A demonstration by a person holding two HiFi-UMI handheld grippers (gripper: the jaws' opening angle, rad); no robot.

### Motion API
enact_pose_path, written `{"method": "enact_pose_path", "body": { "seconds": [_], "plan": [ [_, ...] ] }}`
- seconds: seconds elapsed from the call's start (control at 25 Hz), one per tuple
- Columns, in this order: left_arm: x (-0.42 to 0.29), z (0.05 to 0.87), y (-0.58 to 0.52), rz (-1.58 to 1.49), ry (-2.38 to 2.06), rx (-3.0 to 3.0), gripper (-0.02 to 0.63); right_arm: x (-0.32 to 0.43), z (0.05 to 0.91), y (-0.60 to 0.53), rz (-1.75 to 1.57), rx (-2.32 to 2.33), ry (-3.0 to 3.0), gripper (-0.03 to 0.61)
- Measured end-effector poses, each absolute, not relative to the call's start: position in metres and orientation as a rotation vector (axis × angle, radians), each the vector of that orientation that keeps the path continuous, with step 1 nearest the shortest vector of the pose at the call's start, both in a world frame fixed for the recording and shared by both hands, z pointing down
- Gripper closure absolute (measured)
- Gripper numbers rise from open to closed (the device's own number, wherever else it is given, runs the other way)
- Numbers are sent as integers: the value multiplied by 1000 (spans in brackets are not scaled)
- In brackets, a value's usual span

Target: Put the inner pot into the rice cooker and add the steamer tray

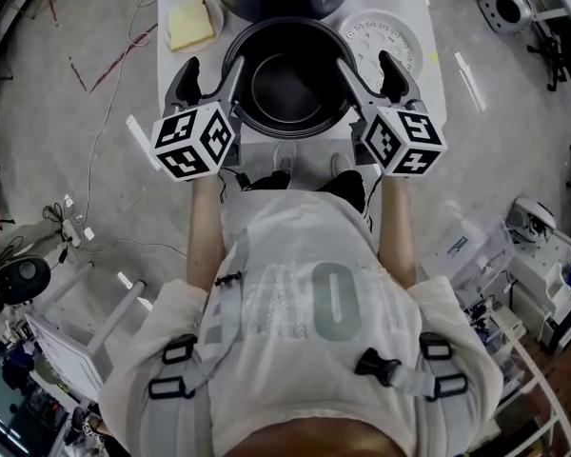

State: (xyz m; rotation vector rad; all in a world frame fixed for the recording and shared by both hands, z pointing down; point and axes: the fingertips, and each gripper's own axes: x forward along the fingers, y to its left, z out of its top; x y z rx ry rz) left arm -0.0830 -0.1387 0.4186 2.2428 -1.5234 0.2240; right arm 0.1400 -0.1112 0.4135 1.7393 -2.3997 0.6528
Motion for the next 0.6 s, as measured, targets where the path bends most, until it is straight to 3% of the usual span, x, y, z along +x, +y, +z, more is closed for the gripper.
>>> {"method": "enact_pose_path", "body": {
  "seconds": [0.24,0.6],
  "plan": [
    [-86,456,-130,299,-1416,2174,285,127,444,-108,746,1722,-2356,253],
    [-84,477,-126,383,-1393,2164,378,121,465,-105,767,1713,-2291,325]
  ]
}}
